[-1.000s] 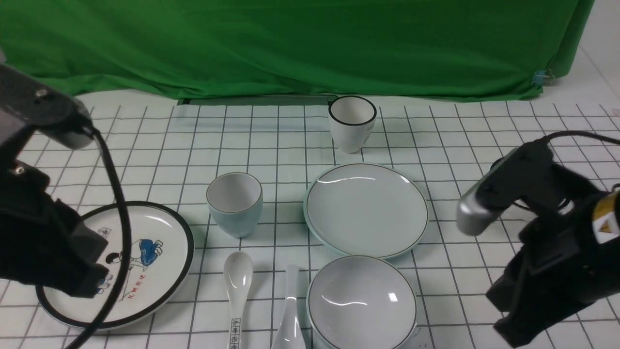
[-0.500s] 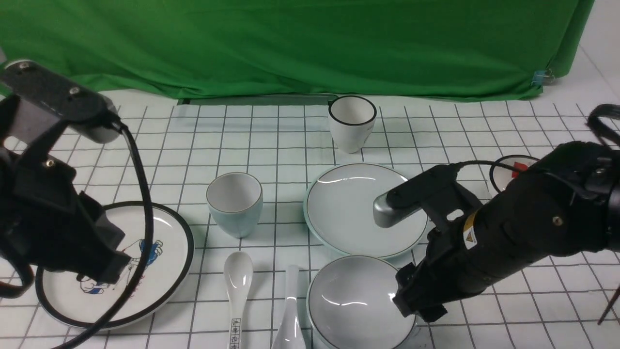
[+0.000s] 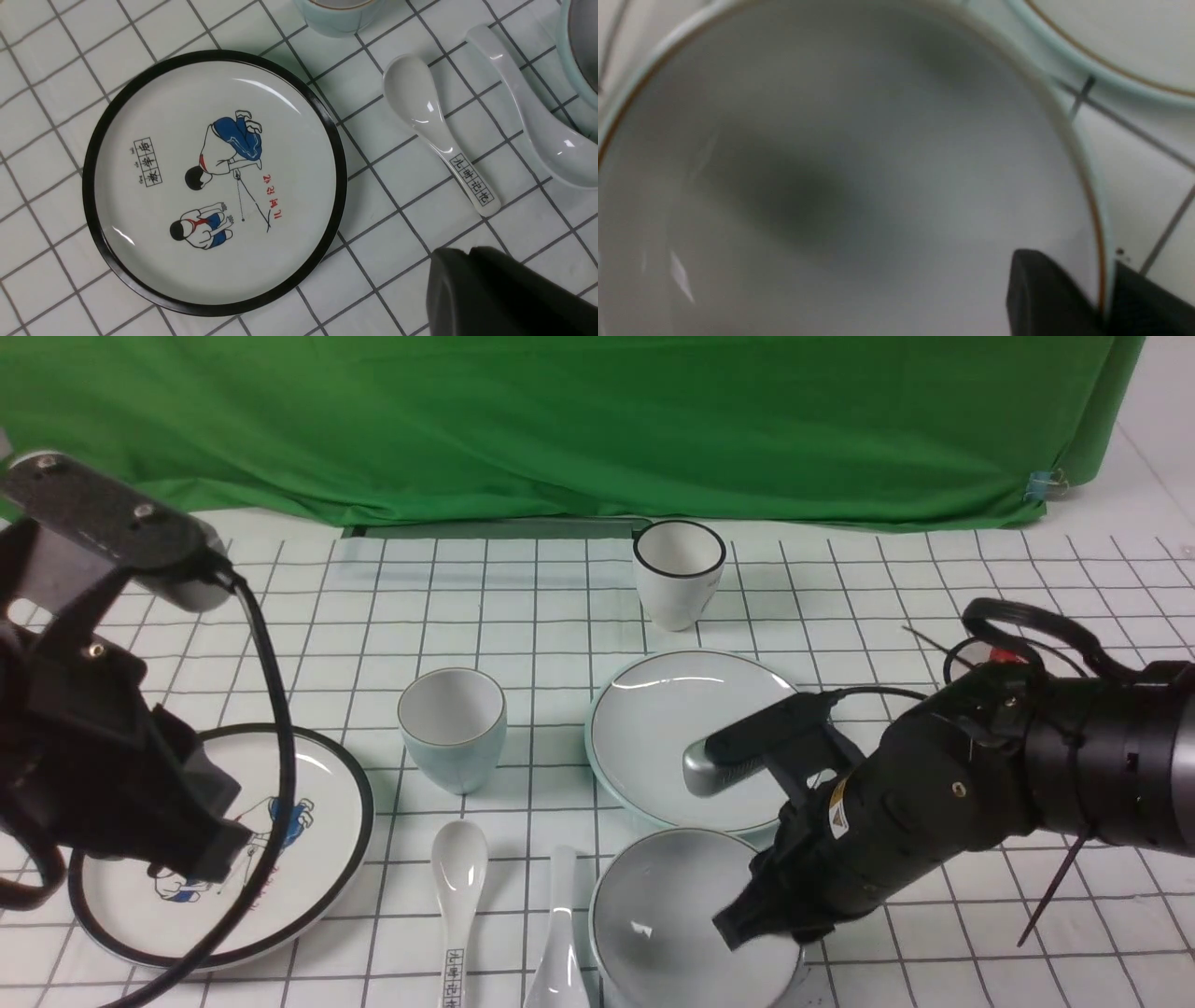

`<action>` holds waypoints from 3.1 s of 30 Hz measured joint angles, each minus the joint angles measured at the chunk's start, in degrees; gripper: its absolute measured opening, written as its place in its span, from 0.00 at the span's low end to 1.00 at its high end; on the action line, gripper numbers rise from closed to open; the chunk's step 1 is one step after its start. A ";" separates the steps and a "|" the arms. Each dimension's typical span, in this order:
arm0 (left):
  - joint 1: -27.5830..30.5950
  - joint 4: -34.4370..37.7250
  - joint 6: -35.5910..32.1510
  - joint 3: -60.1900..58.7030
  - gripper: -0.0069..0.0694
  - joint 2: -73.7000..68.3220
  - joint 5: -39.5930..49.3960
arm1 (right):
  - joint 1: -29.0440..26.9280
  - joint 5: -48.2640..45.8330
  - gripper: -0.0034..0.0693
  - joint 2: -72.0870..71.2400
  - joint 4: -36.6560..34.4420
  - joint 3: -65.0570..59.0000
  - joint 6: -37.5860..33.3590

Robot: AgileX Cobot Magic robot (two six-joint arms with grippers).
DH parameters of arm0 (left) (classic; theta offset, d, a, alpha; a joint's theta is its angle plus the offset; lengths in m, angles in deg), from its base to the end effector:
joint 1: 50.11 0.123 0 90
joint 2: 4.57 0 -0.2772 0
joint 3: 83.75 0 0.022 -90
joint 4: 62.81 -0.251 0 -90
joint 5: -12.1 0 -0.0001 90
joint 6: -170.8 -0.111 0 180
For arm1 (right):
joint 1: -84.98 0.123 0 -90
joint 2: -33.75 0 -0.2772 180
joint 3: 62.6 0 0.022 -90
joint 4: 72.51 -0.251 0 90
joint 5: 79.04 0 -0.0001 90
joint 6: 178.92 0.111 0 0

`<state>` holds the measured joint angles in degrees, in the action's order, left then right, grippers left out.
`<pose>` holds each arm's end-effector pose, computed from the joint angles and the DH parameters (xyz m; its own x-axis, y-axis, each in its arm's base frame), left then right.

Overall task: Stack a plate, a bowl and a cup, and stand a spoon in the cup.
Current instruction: Use the right arm to grab a blue rice bowl, then use the right arm to put the blue rice bowl into the blue large plate in the middle, then use the left arm to grab a blue teacup

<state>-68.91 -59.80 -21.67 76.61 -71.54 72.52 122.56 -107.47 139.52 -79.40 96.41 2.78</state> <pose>0.1888 -0.0696 0.3219 -0.7135 0.4440 -0.5420 0.4904 0.8690 0.0662 0.2627 0.2101 0.1567 -0.7966 -0.4428 -0.4115 -0.5252 0.8441 0.1084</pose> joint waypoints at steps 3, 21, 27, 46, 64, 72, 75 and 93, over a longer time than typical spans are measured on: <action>0.00 0.00 0.00 0.00 0.05 0.00 0.00 | 0.01 -1.47 0.16 -0.79 -1.01 1.10 -0.27; 0.00 -0.15 -0.04 0.00 0.05 0.00 -0.94 | -13.16 -18.06 0.15 -0.27 1.01 26.88 -8.86; 0.00 -0.15 -0.04 0.00 0.05 0.00 -3.66 | -15.88 -16.70 0.15 7.42 -0.85 31.25 -8.61; 0.00 -0.36 -0.20 0.00 0.05 0.00 -11.74 | -15.88 -12.38 0.15 19.01 -4.70 34.80 -8.51; 0.00 -0.63 3.94 0.08 0.10 -0.36 -15.82 | -15.88 -12.19 0.63 14.65 -4.64 35.37 -12.14; 0.00 -0.43 6.16 7.53 0.39 -13.65 -10.28 | -15.88 -21.61 0.49 -2.18 -0.98 36.72 -18.53; 0.00 -0.37 6.24 11.21 0.53 -20.39 -8.07 | -15.88 -25.75 0.31 -8.21 2.17 36.72 -19.25; 0.00 -7.64 12.47 25.69 0.73 -48.40 -9.29 | -15.94 -39.75 0.13 -20.49 3.78 36.72 -18.15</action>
<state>-68.91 -67.44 -9.20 102.29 -119.94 63.23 106.61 -147.22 119.03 -75.61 133.13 -15.38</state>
